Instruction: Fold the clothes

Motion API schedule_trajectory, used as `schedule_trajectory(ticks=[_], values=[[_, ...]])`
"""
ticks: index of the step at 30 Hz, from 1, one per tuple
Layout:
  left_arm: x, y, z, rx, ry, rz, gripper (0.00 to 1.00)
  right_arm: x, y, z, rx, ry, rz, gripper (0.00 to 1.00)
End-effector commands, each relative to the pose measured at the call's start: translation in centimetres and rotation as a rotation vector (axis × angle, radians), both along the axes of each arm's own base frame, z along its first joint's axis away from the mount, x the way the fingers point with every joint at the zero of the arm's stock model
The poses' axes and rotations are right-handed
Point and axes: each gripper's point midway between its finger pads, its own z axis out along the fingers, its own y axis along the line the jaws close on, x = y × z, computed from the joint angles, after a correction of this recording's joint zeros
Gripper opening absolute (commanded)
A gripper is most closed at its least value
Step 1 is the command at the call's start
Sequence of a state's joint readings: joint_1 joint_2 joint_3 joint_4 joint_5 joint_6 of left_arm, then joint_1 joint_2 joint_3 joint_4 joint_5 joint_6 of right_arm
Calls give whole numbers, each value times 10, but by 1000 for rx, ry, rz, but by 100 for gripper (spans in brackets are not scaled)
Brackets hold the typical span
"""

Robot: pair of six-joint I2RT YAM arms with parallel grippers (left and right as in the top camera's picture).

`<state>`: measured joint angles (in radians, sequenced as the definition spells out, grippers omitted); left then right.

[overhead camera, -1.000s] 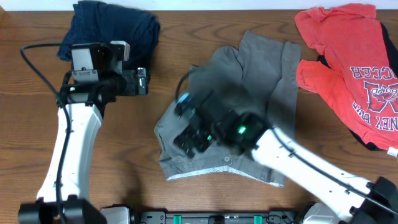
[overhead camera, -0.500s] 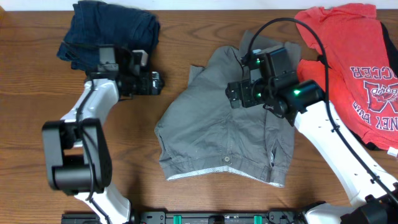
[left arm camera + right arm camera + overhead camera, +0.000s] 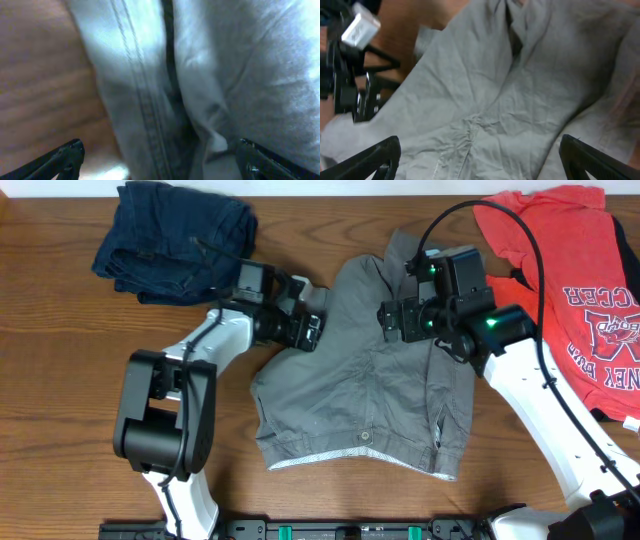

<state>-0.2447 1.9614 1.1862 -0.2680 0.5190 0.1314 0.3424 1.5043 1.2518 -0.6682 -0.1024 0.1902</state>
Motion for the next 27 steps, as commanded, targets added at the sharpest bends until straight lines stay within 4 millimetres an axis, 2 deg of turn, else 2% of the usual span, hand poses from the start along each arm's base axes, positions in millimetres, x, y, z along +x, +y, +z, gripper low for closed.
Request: schedule_trajectory(ticks=[1, 4, 9, 10, 14, 16, 18, 21, 27], values=[[-3, -1, -6, 82, -5, -11, 98, 8, -19, 6, -31, -32, -48, 99], [-4, 0, -11, 159, -21, -7, 98, 14, -30, 7, -29, -41, -79, 99], [6, 4, -14, 243, -83, 0, 99, 19, -40, 9, -18, -48, -105, 97], [8, 3, -14, 240, -90, 1, 91, 19, -41, 9, -19, -47, -108, 96], [9, 2, -16, 237, -93, 0, 68, 19, -42, 8, -20, -45, -110, 93], [9, 2, -16, 237, -93, -1, 41, 19, -42, 8, -19, -45, -110, 91], [9, 2, -15, 237, -93, -1, 29, 19, -42, 8, -20, -45, -110, 91], [9, 3, -16, 240, -93, 2, 6, 18, -42, 8, -20, -41, -110, 90], [22, 17, -9, 229, -98, 63, 6, 14, -43, 5, -27, -21, -109, 88]])
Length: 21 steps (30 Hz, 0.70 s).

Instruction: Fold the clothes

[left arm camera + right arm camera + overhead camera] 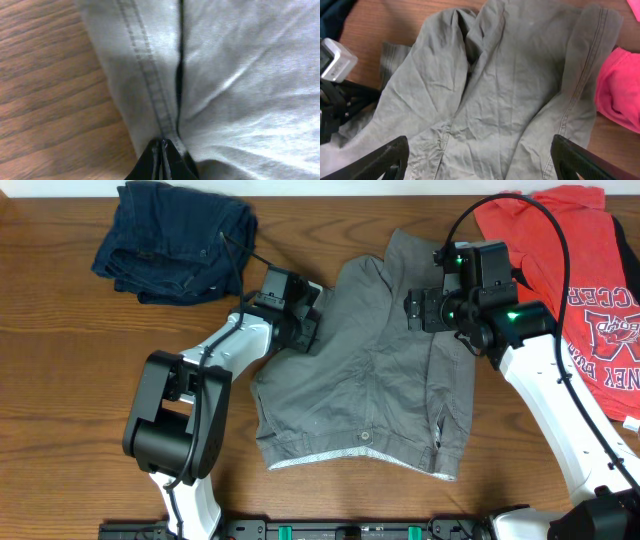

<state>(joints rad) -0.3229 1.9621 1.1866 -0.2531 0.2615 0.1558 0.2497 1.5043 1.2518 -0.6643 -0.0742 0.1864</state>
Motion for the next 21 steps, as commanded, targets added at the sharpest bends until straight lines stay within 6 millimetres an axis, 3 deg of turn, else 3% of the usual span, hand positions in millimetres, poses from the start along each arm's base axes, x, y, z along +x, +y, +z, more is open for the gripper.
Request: schedule_trajectory(ticks=[1, 6, 12, 14, 21], values=[[21, 17, 7, -9, -19, 79, 6, -1, -4, 4, -6, -6, -2, 88], [46, 36, 34, -46, -79, 156, 6, -2, -4, 3, -9, -4, 0, 88], [74, 19, 54, -158, -204, 112, 56, -2, -4, 3, -9, -4, 0, 89], [80, 10, 54, -204, -227, 84, 65, -2, -4, 3, -13, -5, 6, 90], [84, 5, 35, -220, -219, 66, 70, -1, -7, 3, -44, -18, 20, 93]])
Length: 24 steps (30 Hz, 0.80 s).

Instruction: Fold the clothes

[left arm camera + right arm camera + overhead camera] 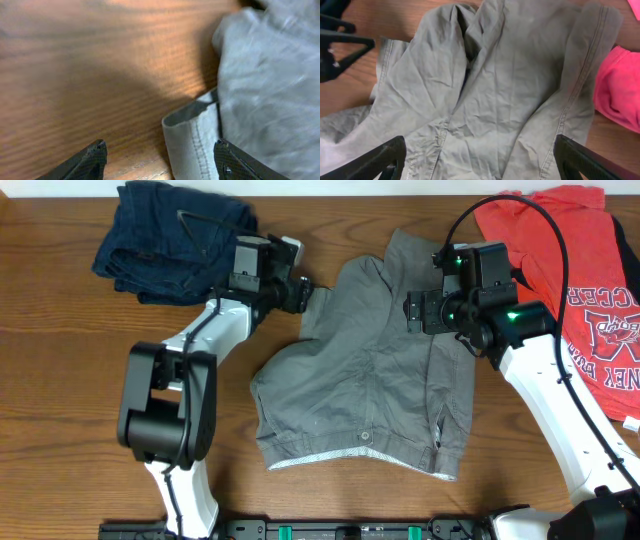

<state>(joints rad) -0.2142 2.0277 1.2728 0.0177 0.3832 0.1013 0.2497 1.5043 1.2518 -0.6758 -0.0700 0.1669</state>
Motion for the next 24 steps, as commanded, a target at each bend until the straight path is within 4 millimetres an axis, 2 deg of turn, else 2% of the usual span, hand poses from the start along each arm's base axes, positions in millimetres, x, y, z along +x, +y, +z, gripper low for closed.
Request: schedule_trajectory(ticks=[1, 6, 14, 24], values=[[2, -5, -10, -17, 10, -22, 70, 2, -6, 5, -29, -28, 9, 93], [4, -7, -26, -19, 19, -25, 71, 4, -6, 7, -40, -41, 21, 94], [2, -17, -23, -64, 23, -52, 70, 5, -6, 7, -39, -44, 21, 94], [0, -21, -30, -51, 26, -68, 62, 5, -6, 7, -39, -44, 21, 94]])
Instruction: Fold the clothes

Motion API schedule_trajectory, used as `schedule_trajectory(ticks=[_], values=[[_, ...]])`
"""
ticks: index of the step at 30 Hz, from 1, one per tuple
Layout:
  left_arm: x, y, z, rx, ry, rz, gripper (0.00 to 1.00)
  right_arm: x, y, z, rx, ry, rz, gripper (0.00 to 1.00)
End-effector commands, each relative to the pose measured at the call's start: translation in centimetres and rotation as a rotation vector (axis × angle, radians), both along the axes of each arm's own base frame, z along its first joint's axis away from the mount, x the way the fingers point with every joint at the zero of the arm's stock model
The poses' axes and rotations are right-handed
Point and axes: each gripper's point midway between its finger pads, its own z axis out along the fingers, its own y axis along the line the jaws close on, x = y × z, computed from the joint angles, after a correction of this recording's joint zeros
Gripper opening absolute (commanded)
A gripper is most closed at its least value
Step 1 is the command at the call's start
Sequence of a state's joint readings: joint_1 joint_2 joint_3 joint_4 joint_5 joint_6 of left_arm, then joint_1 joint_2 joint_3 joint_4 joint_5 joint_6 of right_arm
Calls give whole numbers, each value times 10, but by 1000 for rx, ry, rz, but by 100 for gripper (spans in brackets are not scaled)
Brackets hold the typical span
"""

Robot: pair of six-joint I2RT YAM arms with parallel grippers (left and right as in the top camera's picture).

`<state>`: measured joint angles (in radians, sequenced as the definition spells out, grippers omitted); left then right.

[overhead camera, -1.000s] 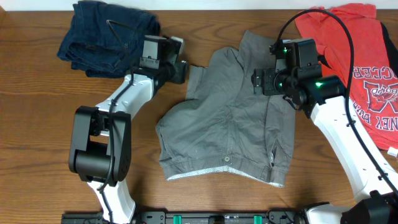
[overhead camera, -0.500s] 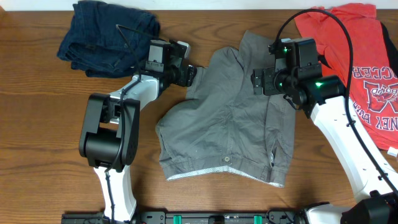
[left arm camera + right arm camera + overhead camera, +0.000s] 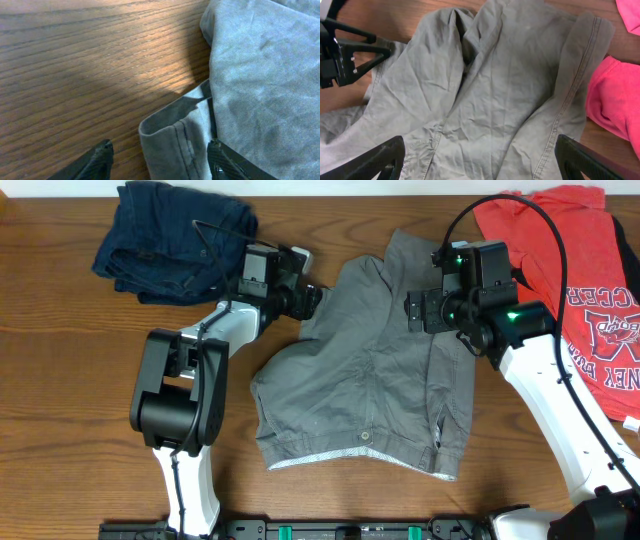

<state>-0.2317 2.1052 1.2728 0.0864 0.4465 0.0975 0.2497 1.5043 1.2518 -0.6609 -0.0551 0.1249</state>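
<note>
Grey shorts [image 3: 365,370] lie spread in the middle of the table, waistband toward the front edge. My left gripper [image 3: 308,300] is open at the shorts' upper left leg. In the left wrist view the leg's turned-up hem [image 3: 175,142] lies between the left gripper's [image 3: 160,156] spread fingers. My right gripper [image 3: 413,312] hovers open over the upper right part of the shorts. The right wrist view has the right gripper [image 3: 480,160] above the wrinkled grey cloth [image 3: 495,90], holding nothing.
Folded navy jeans [image 3: 175,235] sit at the back left, close behind the left arm. A red T-shirt [image 3: 570,270] with white lettering lies at the back right, partly under the right arm. Bare wooden tabletop [image 3: 70,380] shows to the left.
My left gripper has shifted a little to the right, and the leg hem now lies between its open fingers. The right arm and the shorts have hardly moved.
My left gripper was open over the shorts' left edge, then shut on the seam there. Later it stood open further up and left, with the leg drawn out that way. The right gripper moved slightly right and stayed open above the shorts.
</note>
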Motion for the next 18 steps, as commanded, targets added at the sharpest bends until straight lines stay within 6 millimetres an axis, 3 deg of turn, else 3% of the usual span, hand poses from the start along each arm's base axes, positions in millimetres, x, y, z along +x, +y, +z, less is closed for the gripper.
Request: schedule_trajectory(ticks=[1, 14, 16, 18], values=[[1, -2, -6, 2, 0, -20, 62, 1, -4, 5, -7, -18, -3, 94], [-4, -6, -21, 17, 30, -30, 57, 6, -3, 9, -1, -43, -3, 94], [-4, -6, -26, 18, 36, -30, 50, 7, -3, 10, 0, -47, -3, 94], [-5, -5, -28, 27, 32, -41, 25, 7, -3, 10, 0, -52, -3, 94]])
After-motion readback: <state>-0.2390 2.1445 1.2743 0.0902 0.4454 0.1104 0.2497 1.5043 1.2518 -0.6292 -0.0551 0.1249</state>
